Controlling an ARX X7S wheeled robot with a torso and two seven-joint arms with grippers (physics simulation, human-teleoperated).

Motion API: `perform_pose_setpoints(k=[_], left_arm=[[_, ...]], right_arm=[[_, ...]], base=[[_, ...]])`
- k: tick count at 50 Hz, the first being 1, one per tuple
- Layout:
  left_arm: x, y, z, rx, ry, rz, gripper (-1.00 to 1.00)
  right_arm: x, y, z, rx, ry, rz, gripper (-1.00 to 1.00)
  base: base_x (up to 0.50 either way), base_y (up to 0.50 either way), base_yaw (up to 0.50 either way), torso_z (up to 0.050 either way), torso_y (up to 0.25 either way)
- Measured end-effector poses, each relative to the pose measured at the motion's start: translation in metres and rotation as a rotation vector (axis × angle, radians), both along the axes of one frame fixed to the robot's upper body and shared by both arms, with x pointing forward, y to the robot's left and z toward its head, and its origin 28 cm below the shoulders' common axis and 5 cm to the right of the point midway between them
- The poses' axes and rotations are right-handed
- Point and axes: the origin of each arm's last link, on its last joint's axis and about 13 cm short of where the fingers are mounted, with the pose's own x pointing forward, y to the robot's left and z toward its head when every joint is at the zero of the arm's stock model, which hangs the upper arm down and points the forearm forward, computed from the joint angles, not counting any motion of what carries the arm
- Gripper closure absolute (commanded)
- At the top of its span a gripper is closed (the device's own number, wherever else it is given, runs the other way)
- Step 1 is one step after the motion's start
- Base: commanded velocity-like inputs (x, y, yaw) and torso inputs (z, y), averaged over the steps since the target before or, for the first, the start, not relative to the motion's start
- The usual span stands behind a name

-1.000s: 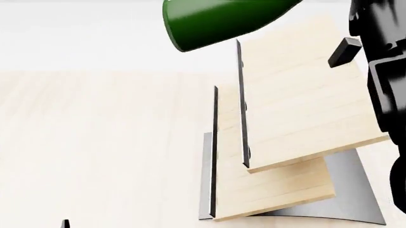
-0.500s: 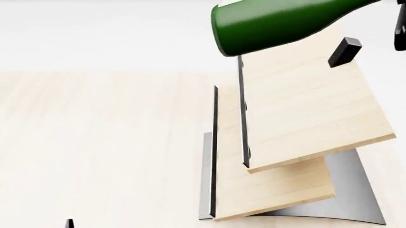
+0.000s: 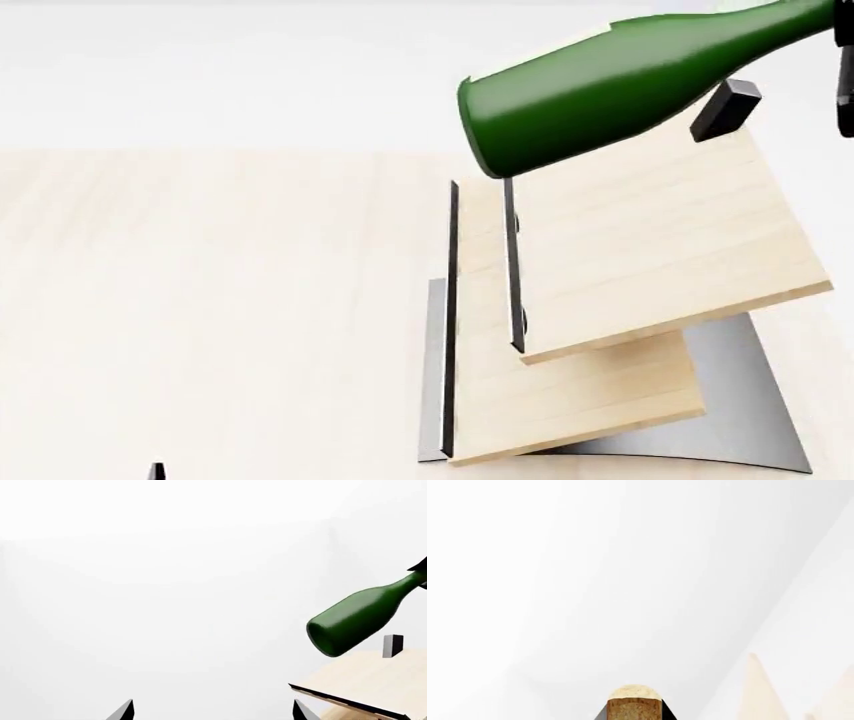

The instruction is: Put the wine bottle on the wine rack.

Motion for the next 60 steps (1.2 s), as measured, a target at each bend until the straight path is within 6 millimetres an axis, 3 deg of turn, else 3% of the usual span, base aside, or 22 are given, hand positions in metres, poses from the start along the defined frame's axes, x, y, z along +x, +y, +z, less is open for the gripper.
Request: perform_pose_setpoints(k=[30, 60], left_arm=[[0.0, -0.001, -0.001, 0.005, 0.005, -0.006, -1.0], [0.0, -0.002, -0.001, 0.007, 0.007, -0.008, -1.0]], right_arm=[[-0.002, -0.01, -0.007, -0.012, 0.02, 0.005, 1.0], [-0.002, -0.011, -0.027, -0.012, 0.052, 0.006, 1.0]], base=[[0.0, 0.0, 0.0, 0.001, 0.001], [0.0, 0.0, 0.0, 0.0, 0.001]])
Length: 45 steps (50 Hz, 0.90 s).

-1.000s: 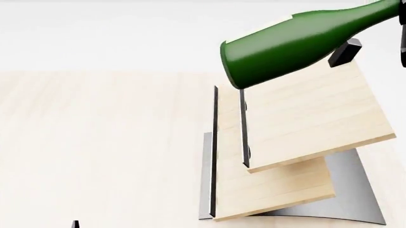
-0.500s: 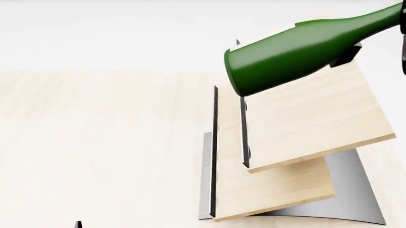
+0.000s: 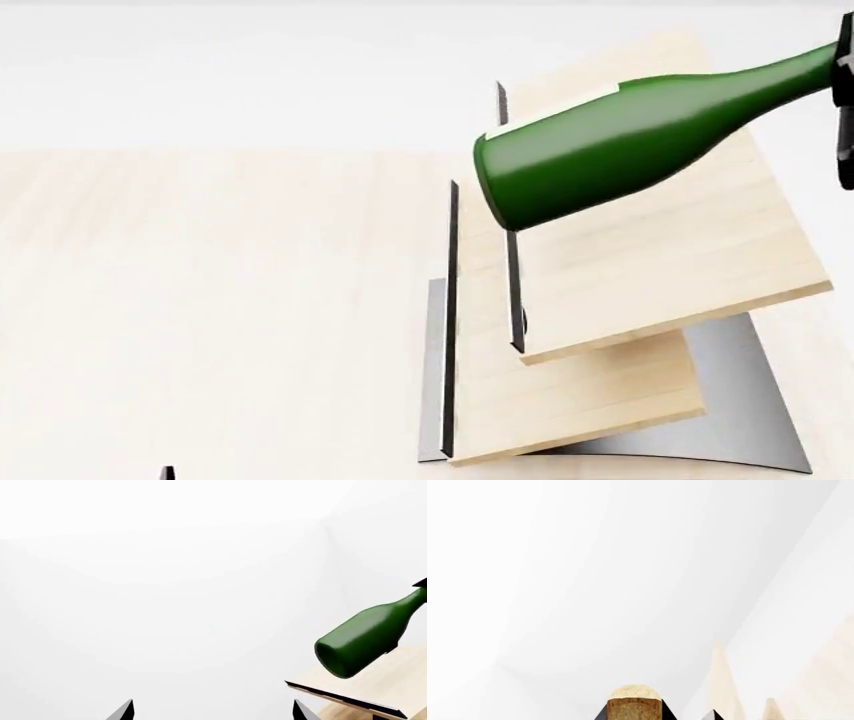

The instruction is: Put the wine bottle on the wine rack.

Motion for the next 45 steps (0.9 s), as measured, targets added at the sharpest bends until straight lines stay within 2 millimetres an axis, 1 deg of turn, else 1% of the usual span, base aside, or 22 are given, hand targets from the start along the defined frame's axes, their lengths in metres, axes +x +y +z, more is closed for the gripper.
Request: perform_pose_setpoints(k=[21, 45], left_arm=[[0.0, 0.0, 0.0, 0.001, 0.001, 0.0, -1.0], [0.001, 0.0, -0.001, 0.003, 0.003, 0.0, -1.0]], right_arm=[[-0.011, -0.001, -0.008, 0.01, -0.01, -0.001, 1.0], [-0.01, -0.003, -0.022, 0.007, 0.007, -0.014, 1.0]], base=[[0.0, 0.0, 0.0, 0.0, 0.001], [0.0, 0.0, 0.0, 0.0, 0.0]])
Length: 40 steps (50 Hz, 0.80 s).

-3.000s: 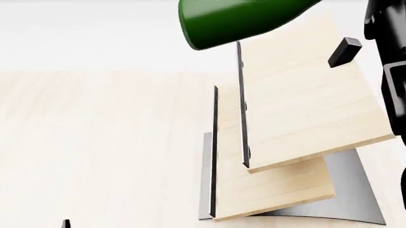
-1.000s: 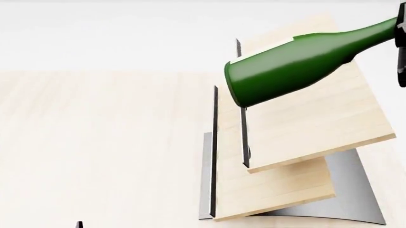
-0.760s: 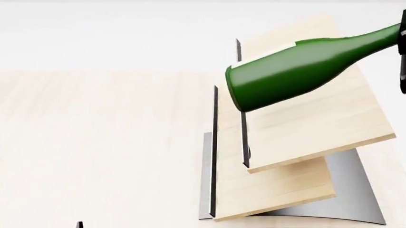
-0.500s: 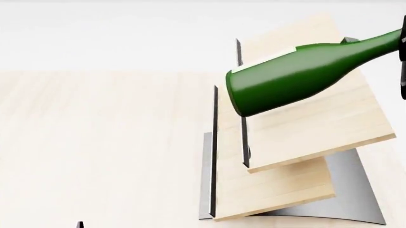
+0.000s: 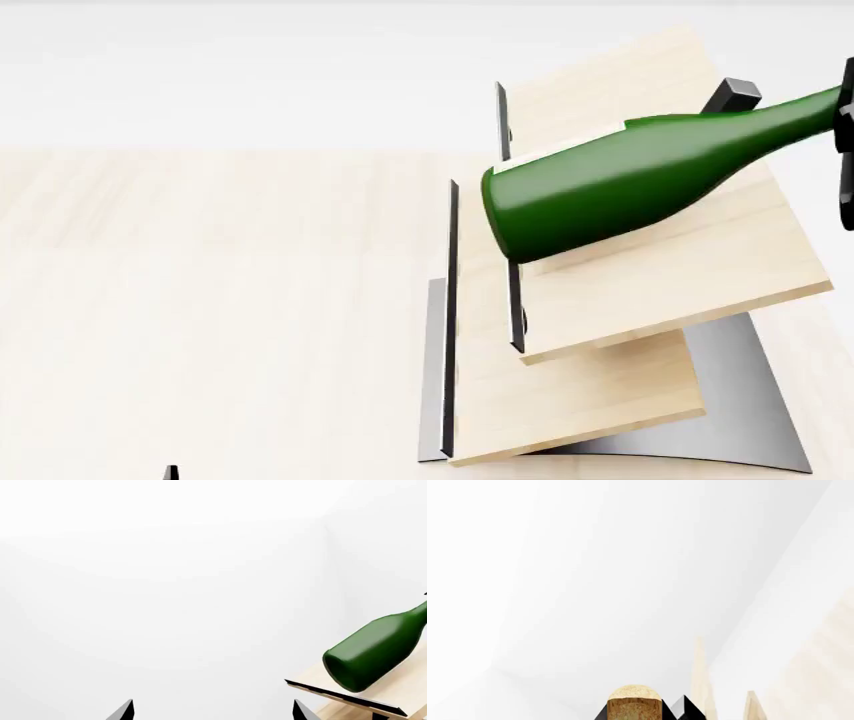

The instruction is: Put the wine bottle on the wine rack.

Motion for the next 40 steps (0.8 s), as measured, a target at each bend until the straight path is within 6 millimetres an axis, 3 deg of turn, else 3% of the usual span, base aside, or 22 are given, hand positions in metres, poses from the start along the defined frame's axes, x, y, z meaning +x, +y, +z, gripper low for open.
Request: perform_pose_setpoints(k=[40], left_arm=[[0.0, 0.0, -0.001, 0.002, 0.003, 0.0, -1.0]], right_arm=[[0.006, -0.003, -0.015, -0.005, -0.02, -0.013, 1.0]], base=[[0.0, 0.0, 0.0, 0.0, 0.0]])
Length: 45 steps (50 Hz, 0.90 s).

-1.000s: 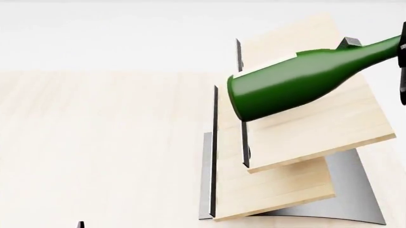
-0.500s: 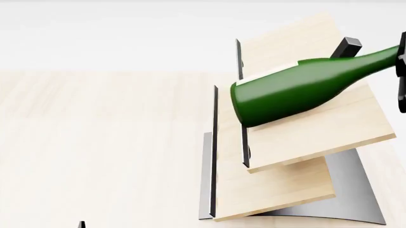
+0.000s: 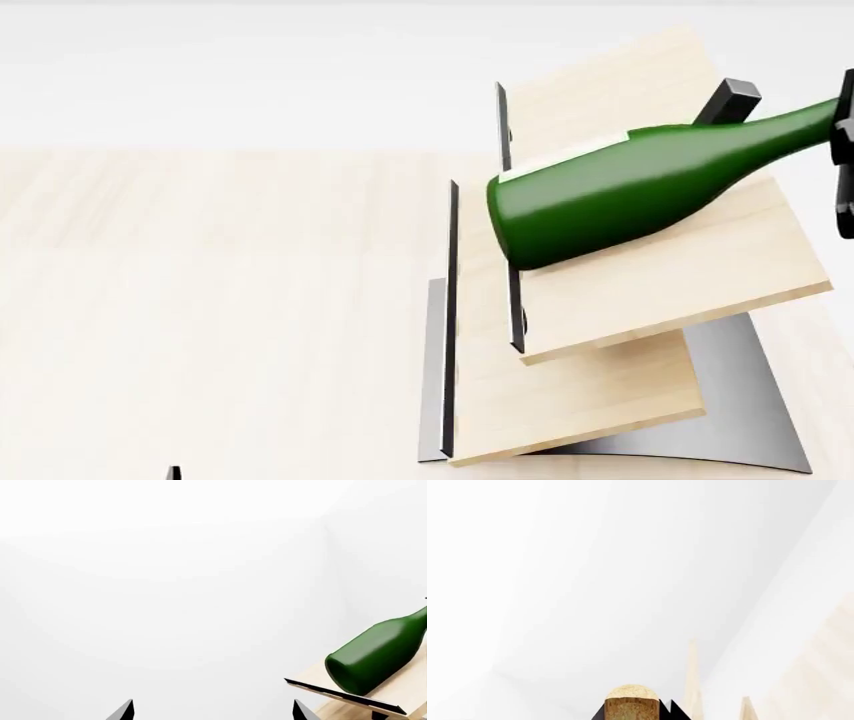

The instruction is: Put the wine bottle on the wine rack.

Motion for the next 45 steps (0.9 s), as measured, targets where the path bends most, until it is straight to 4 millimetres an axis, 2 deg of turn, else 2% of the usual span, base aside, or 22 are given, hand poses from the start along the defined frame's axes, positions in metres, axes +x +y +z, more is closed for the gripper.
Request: perform_pose_setpoints(k=[5, 6, 15, 30, 45], left_arm=[[0.0, 0.0, 0.0, 0.0, 0.0, 0.0, -1.0], [0.0, 0.0, 0.0, 0.0, 0.0, 0.0, -1.0], [0.0, 0.0, -0.001, 0.001, 0.001, -0.001, -1.0], [0.0, 0.0, 0.0, 0.002, 0.0, -0.002, -1.0], [0.0, -0.001, 0.0, 0.004, 0.001, -0.004, -1.0]], right_arm=[[0.001, 0.0, -0.001, -0.002, -0.005, 0.001, 1.0], [0.001, 0.0, -0.001, -0.002, -0.005, 0.001, -1.0], [0.001, 0.005, -0.007, -0.027, 0.014, 0.021, -1.0], [-0.003, 0.008, -0.006, -0.051, 0.002, 0.04, -1.0], [-0.014, -0.003, 0.004, -0.037, -0.035, 0.0, -1.0]], base=[[0.0, 0.0, 0.0, 0.0, 0.0], [0.0, 0.0, 0.0, 0.0, 0.0], [0.0, 0.0, 0.0, 0.0, 0.0], [0.0, 0.0, 0.0, 0.0, 0.0], [0.0, 0.0, 0.0, 0.0, 0.0]])
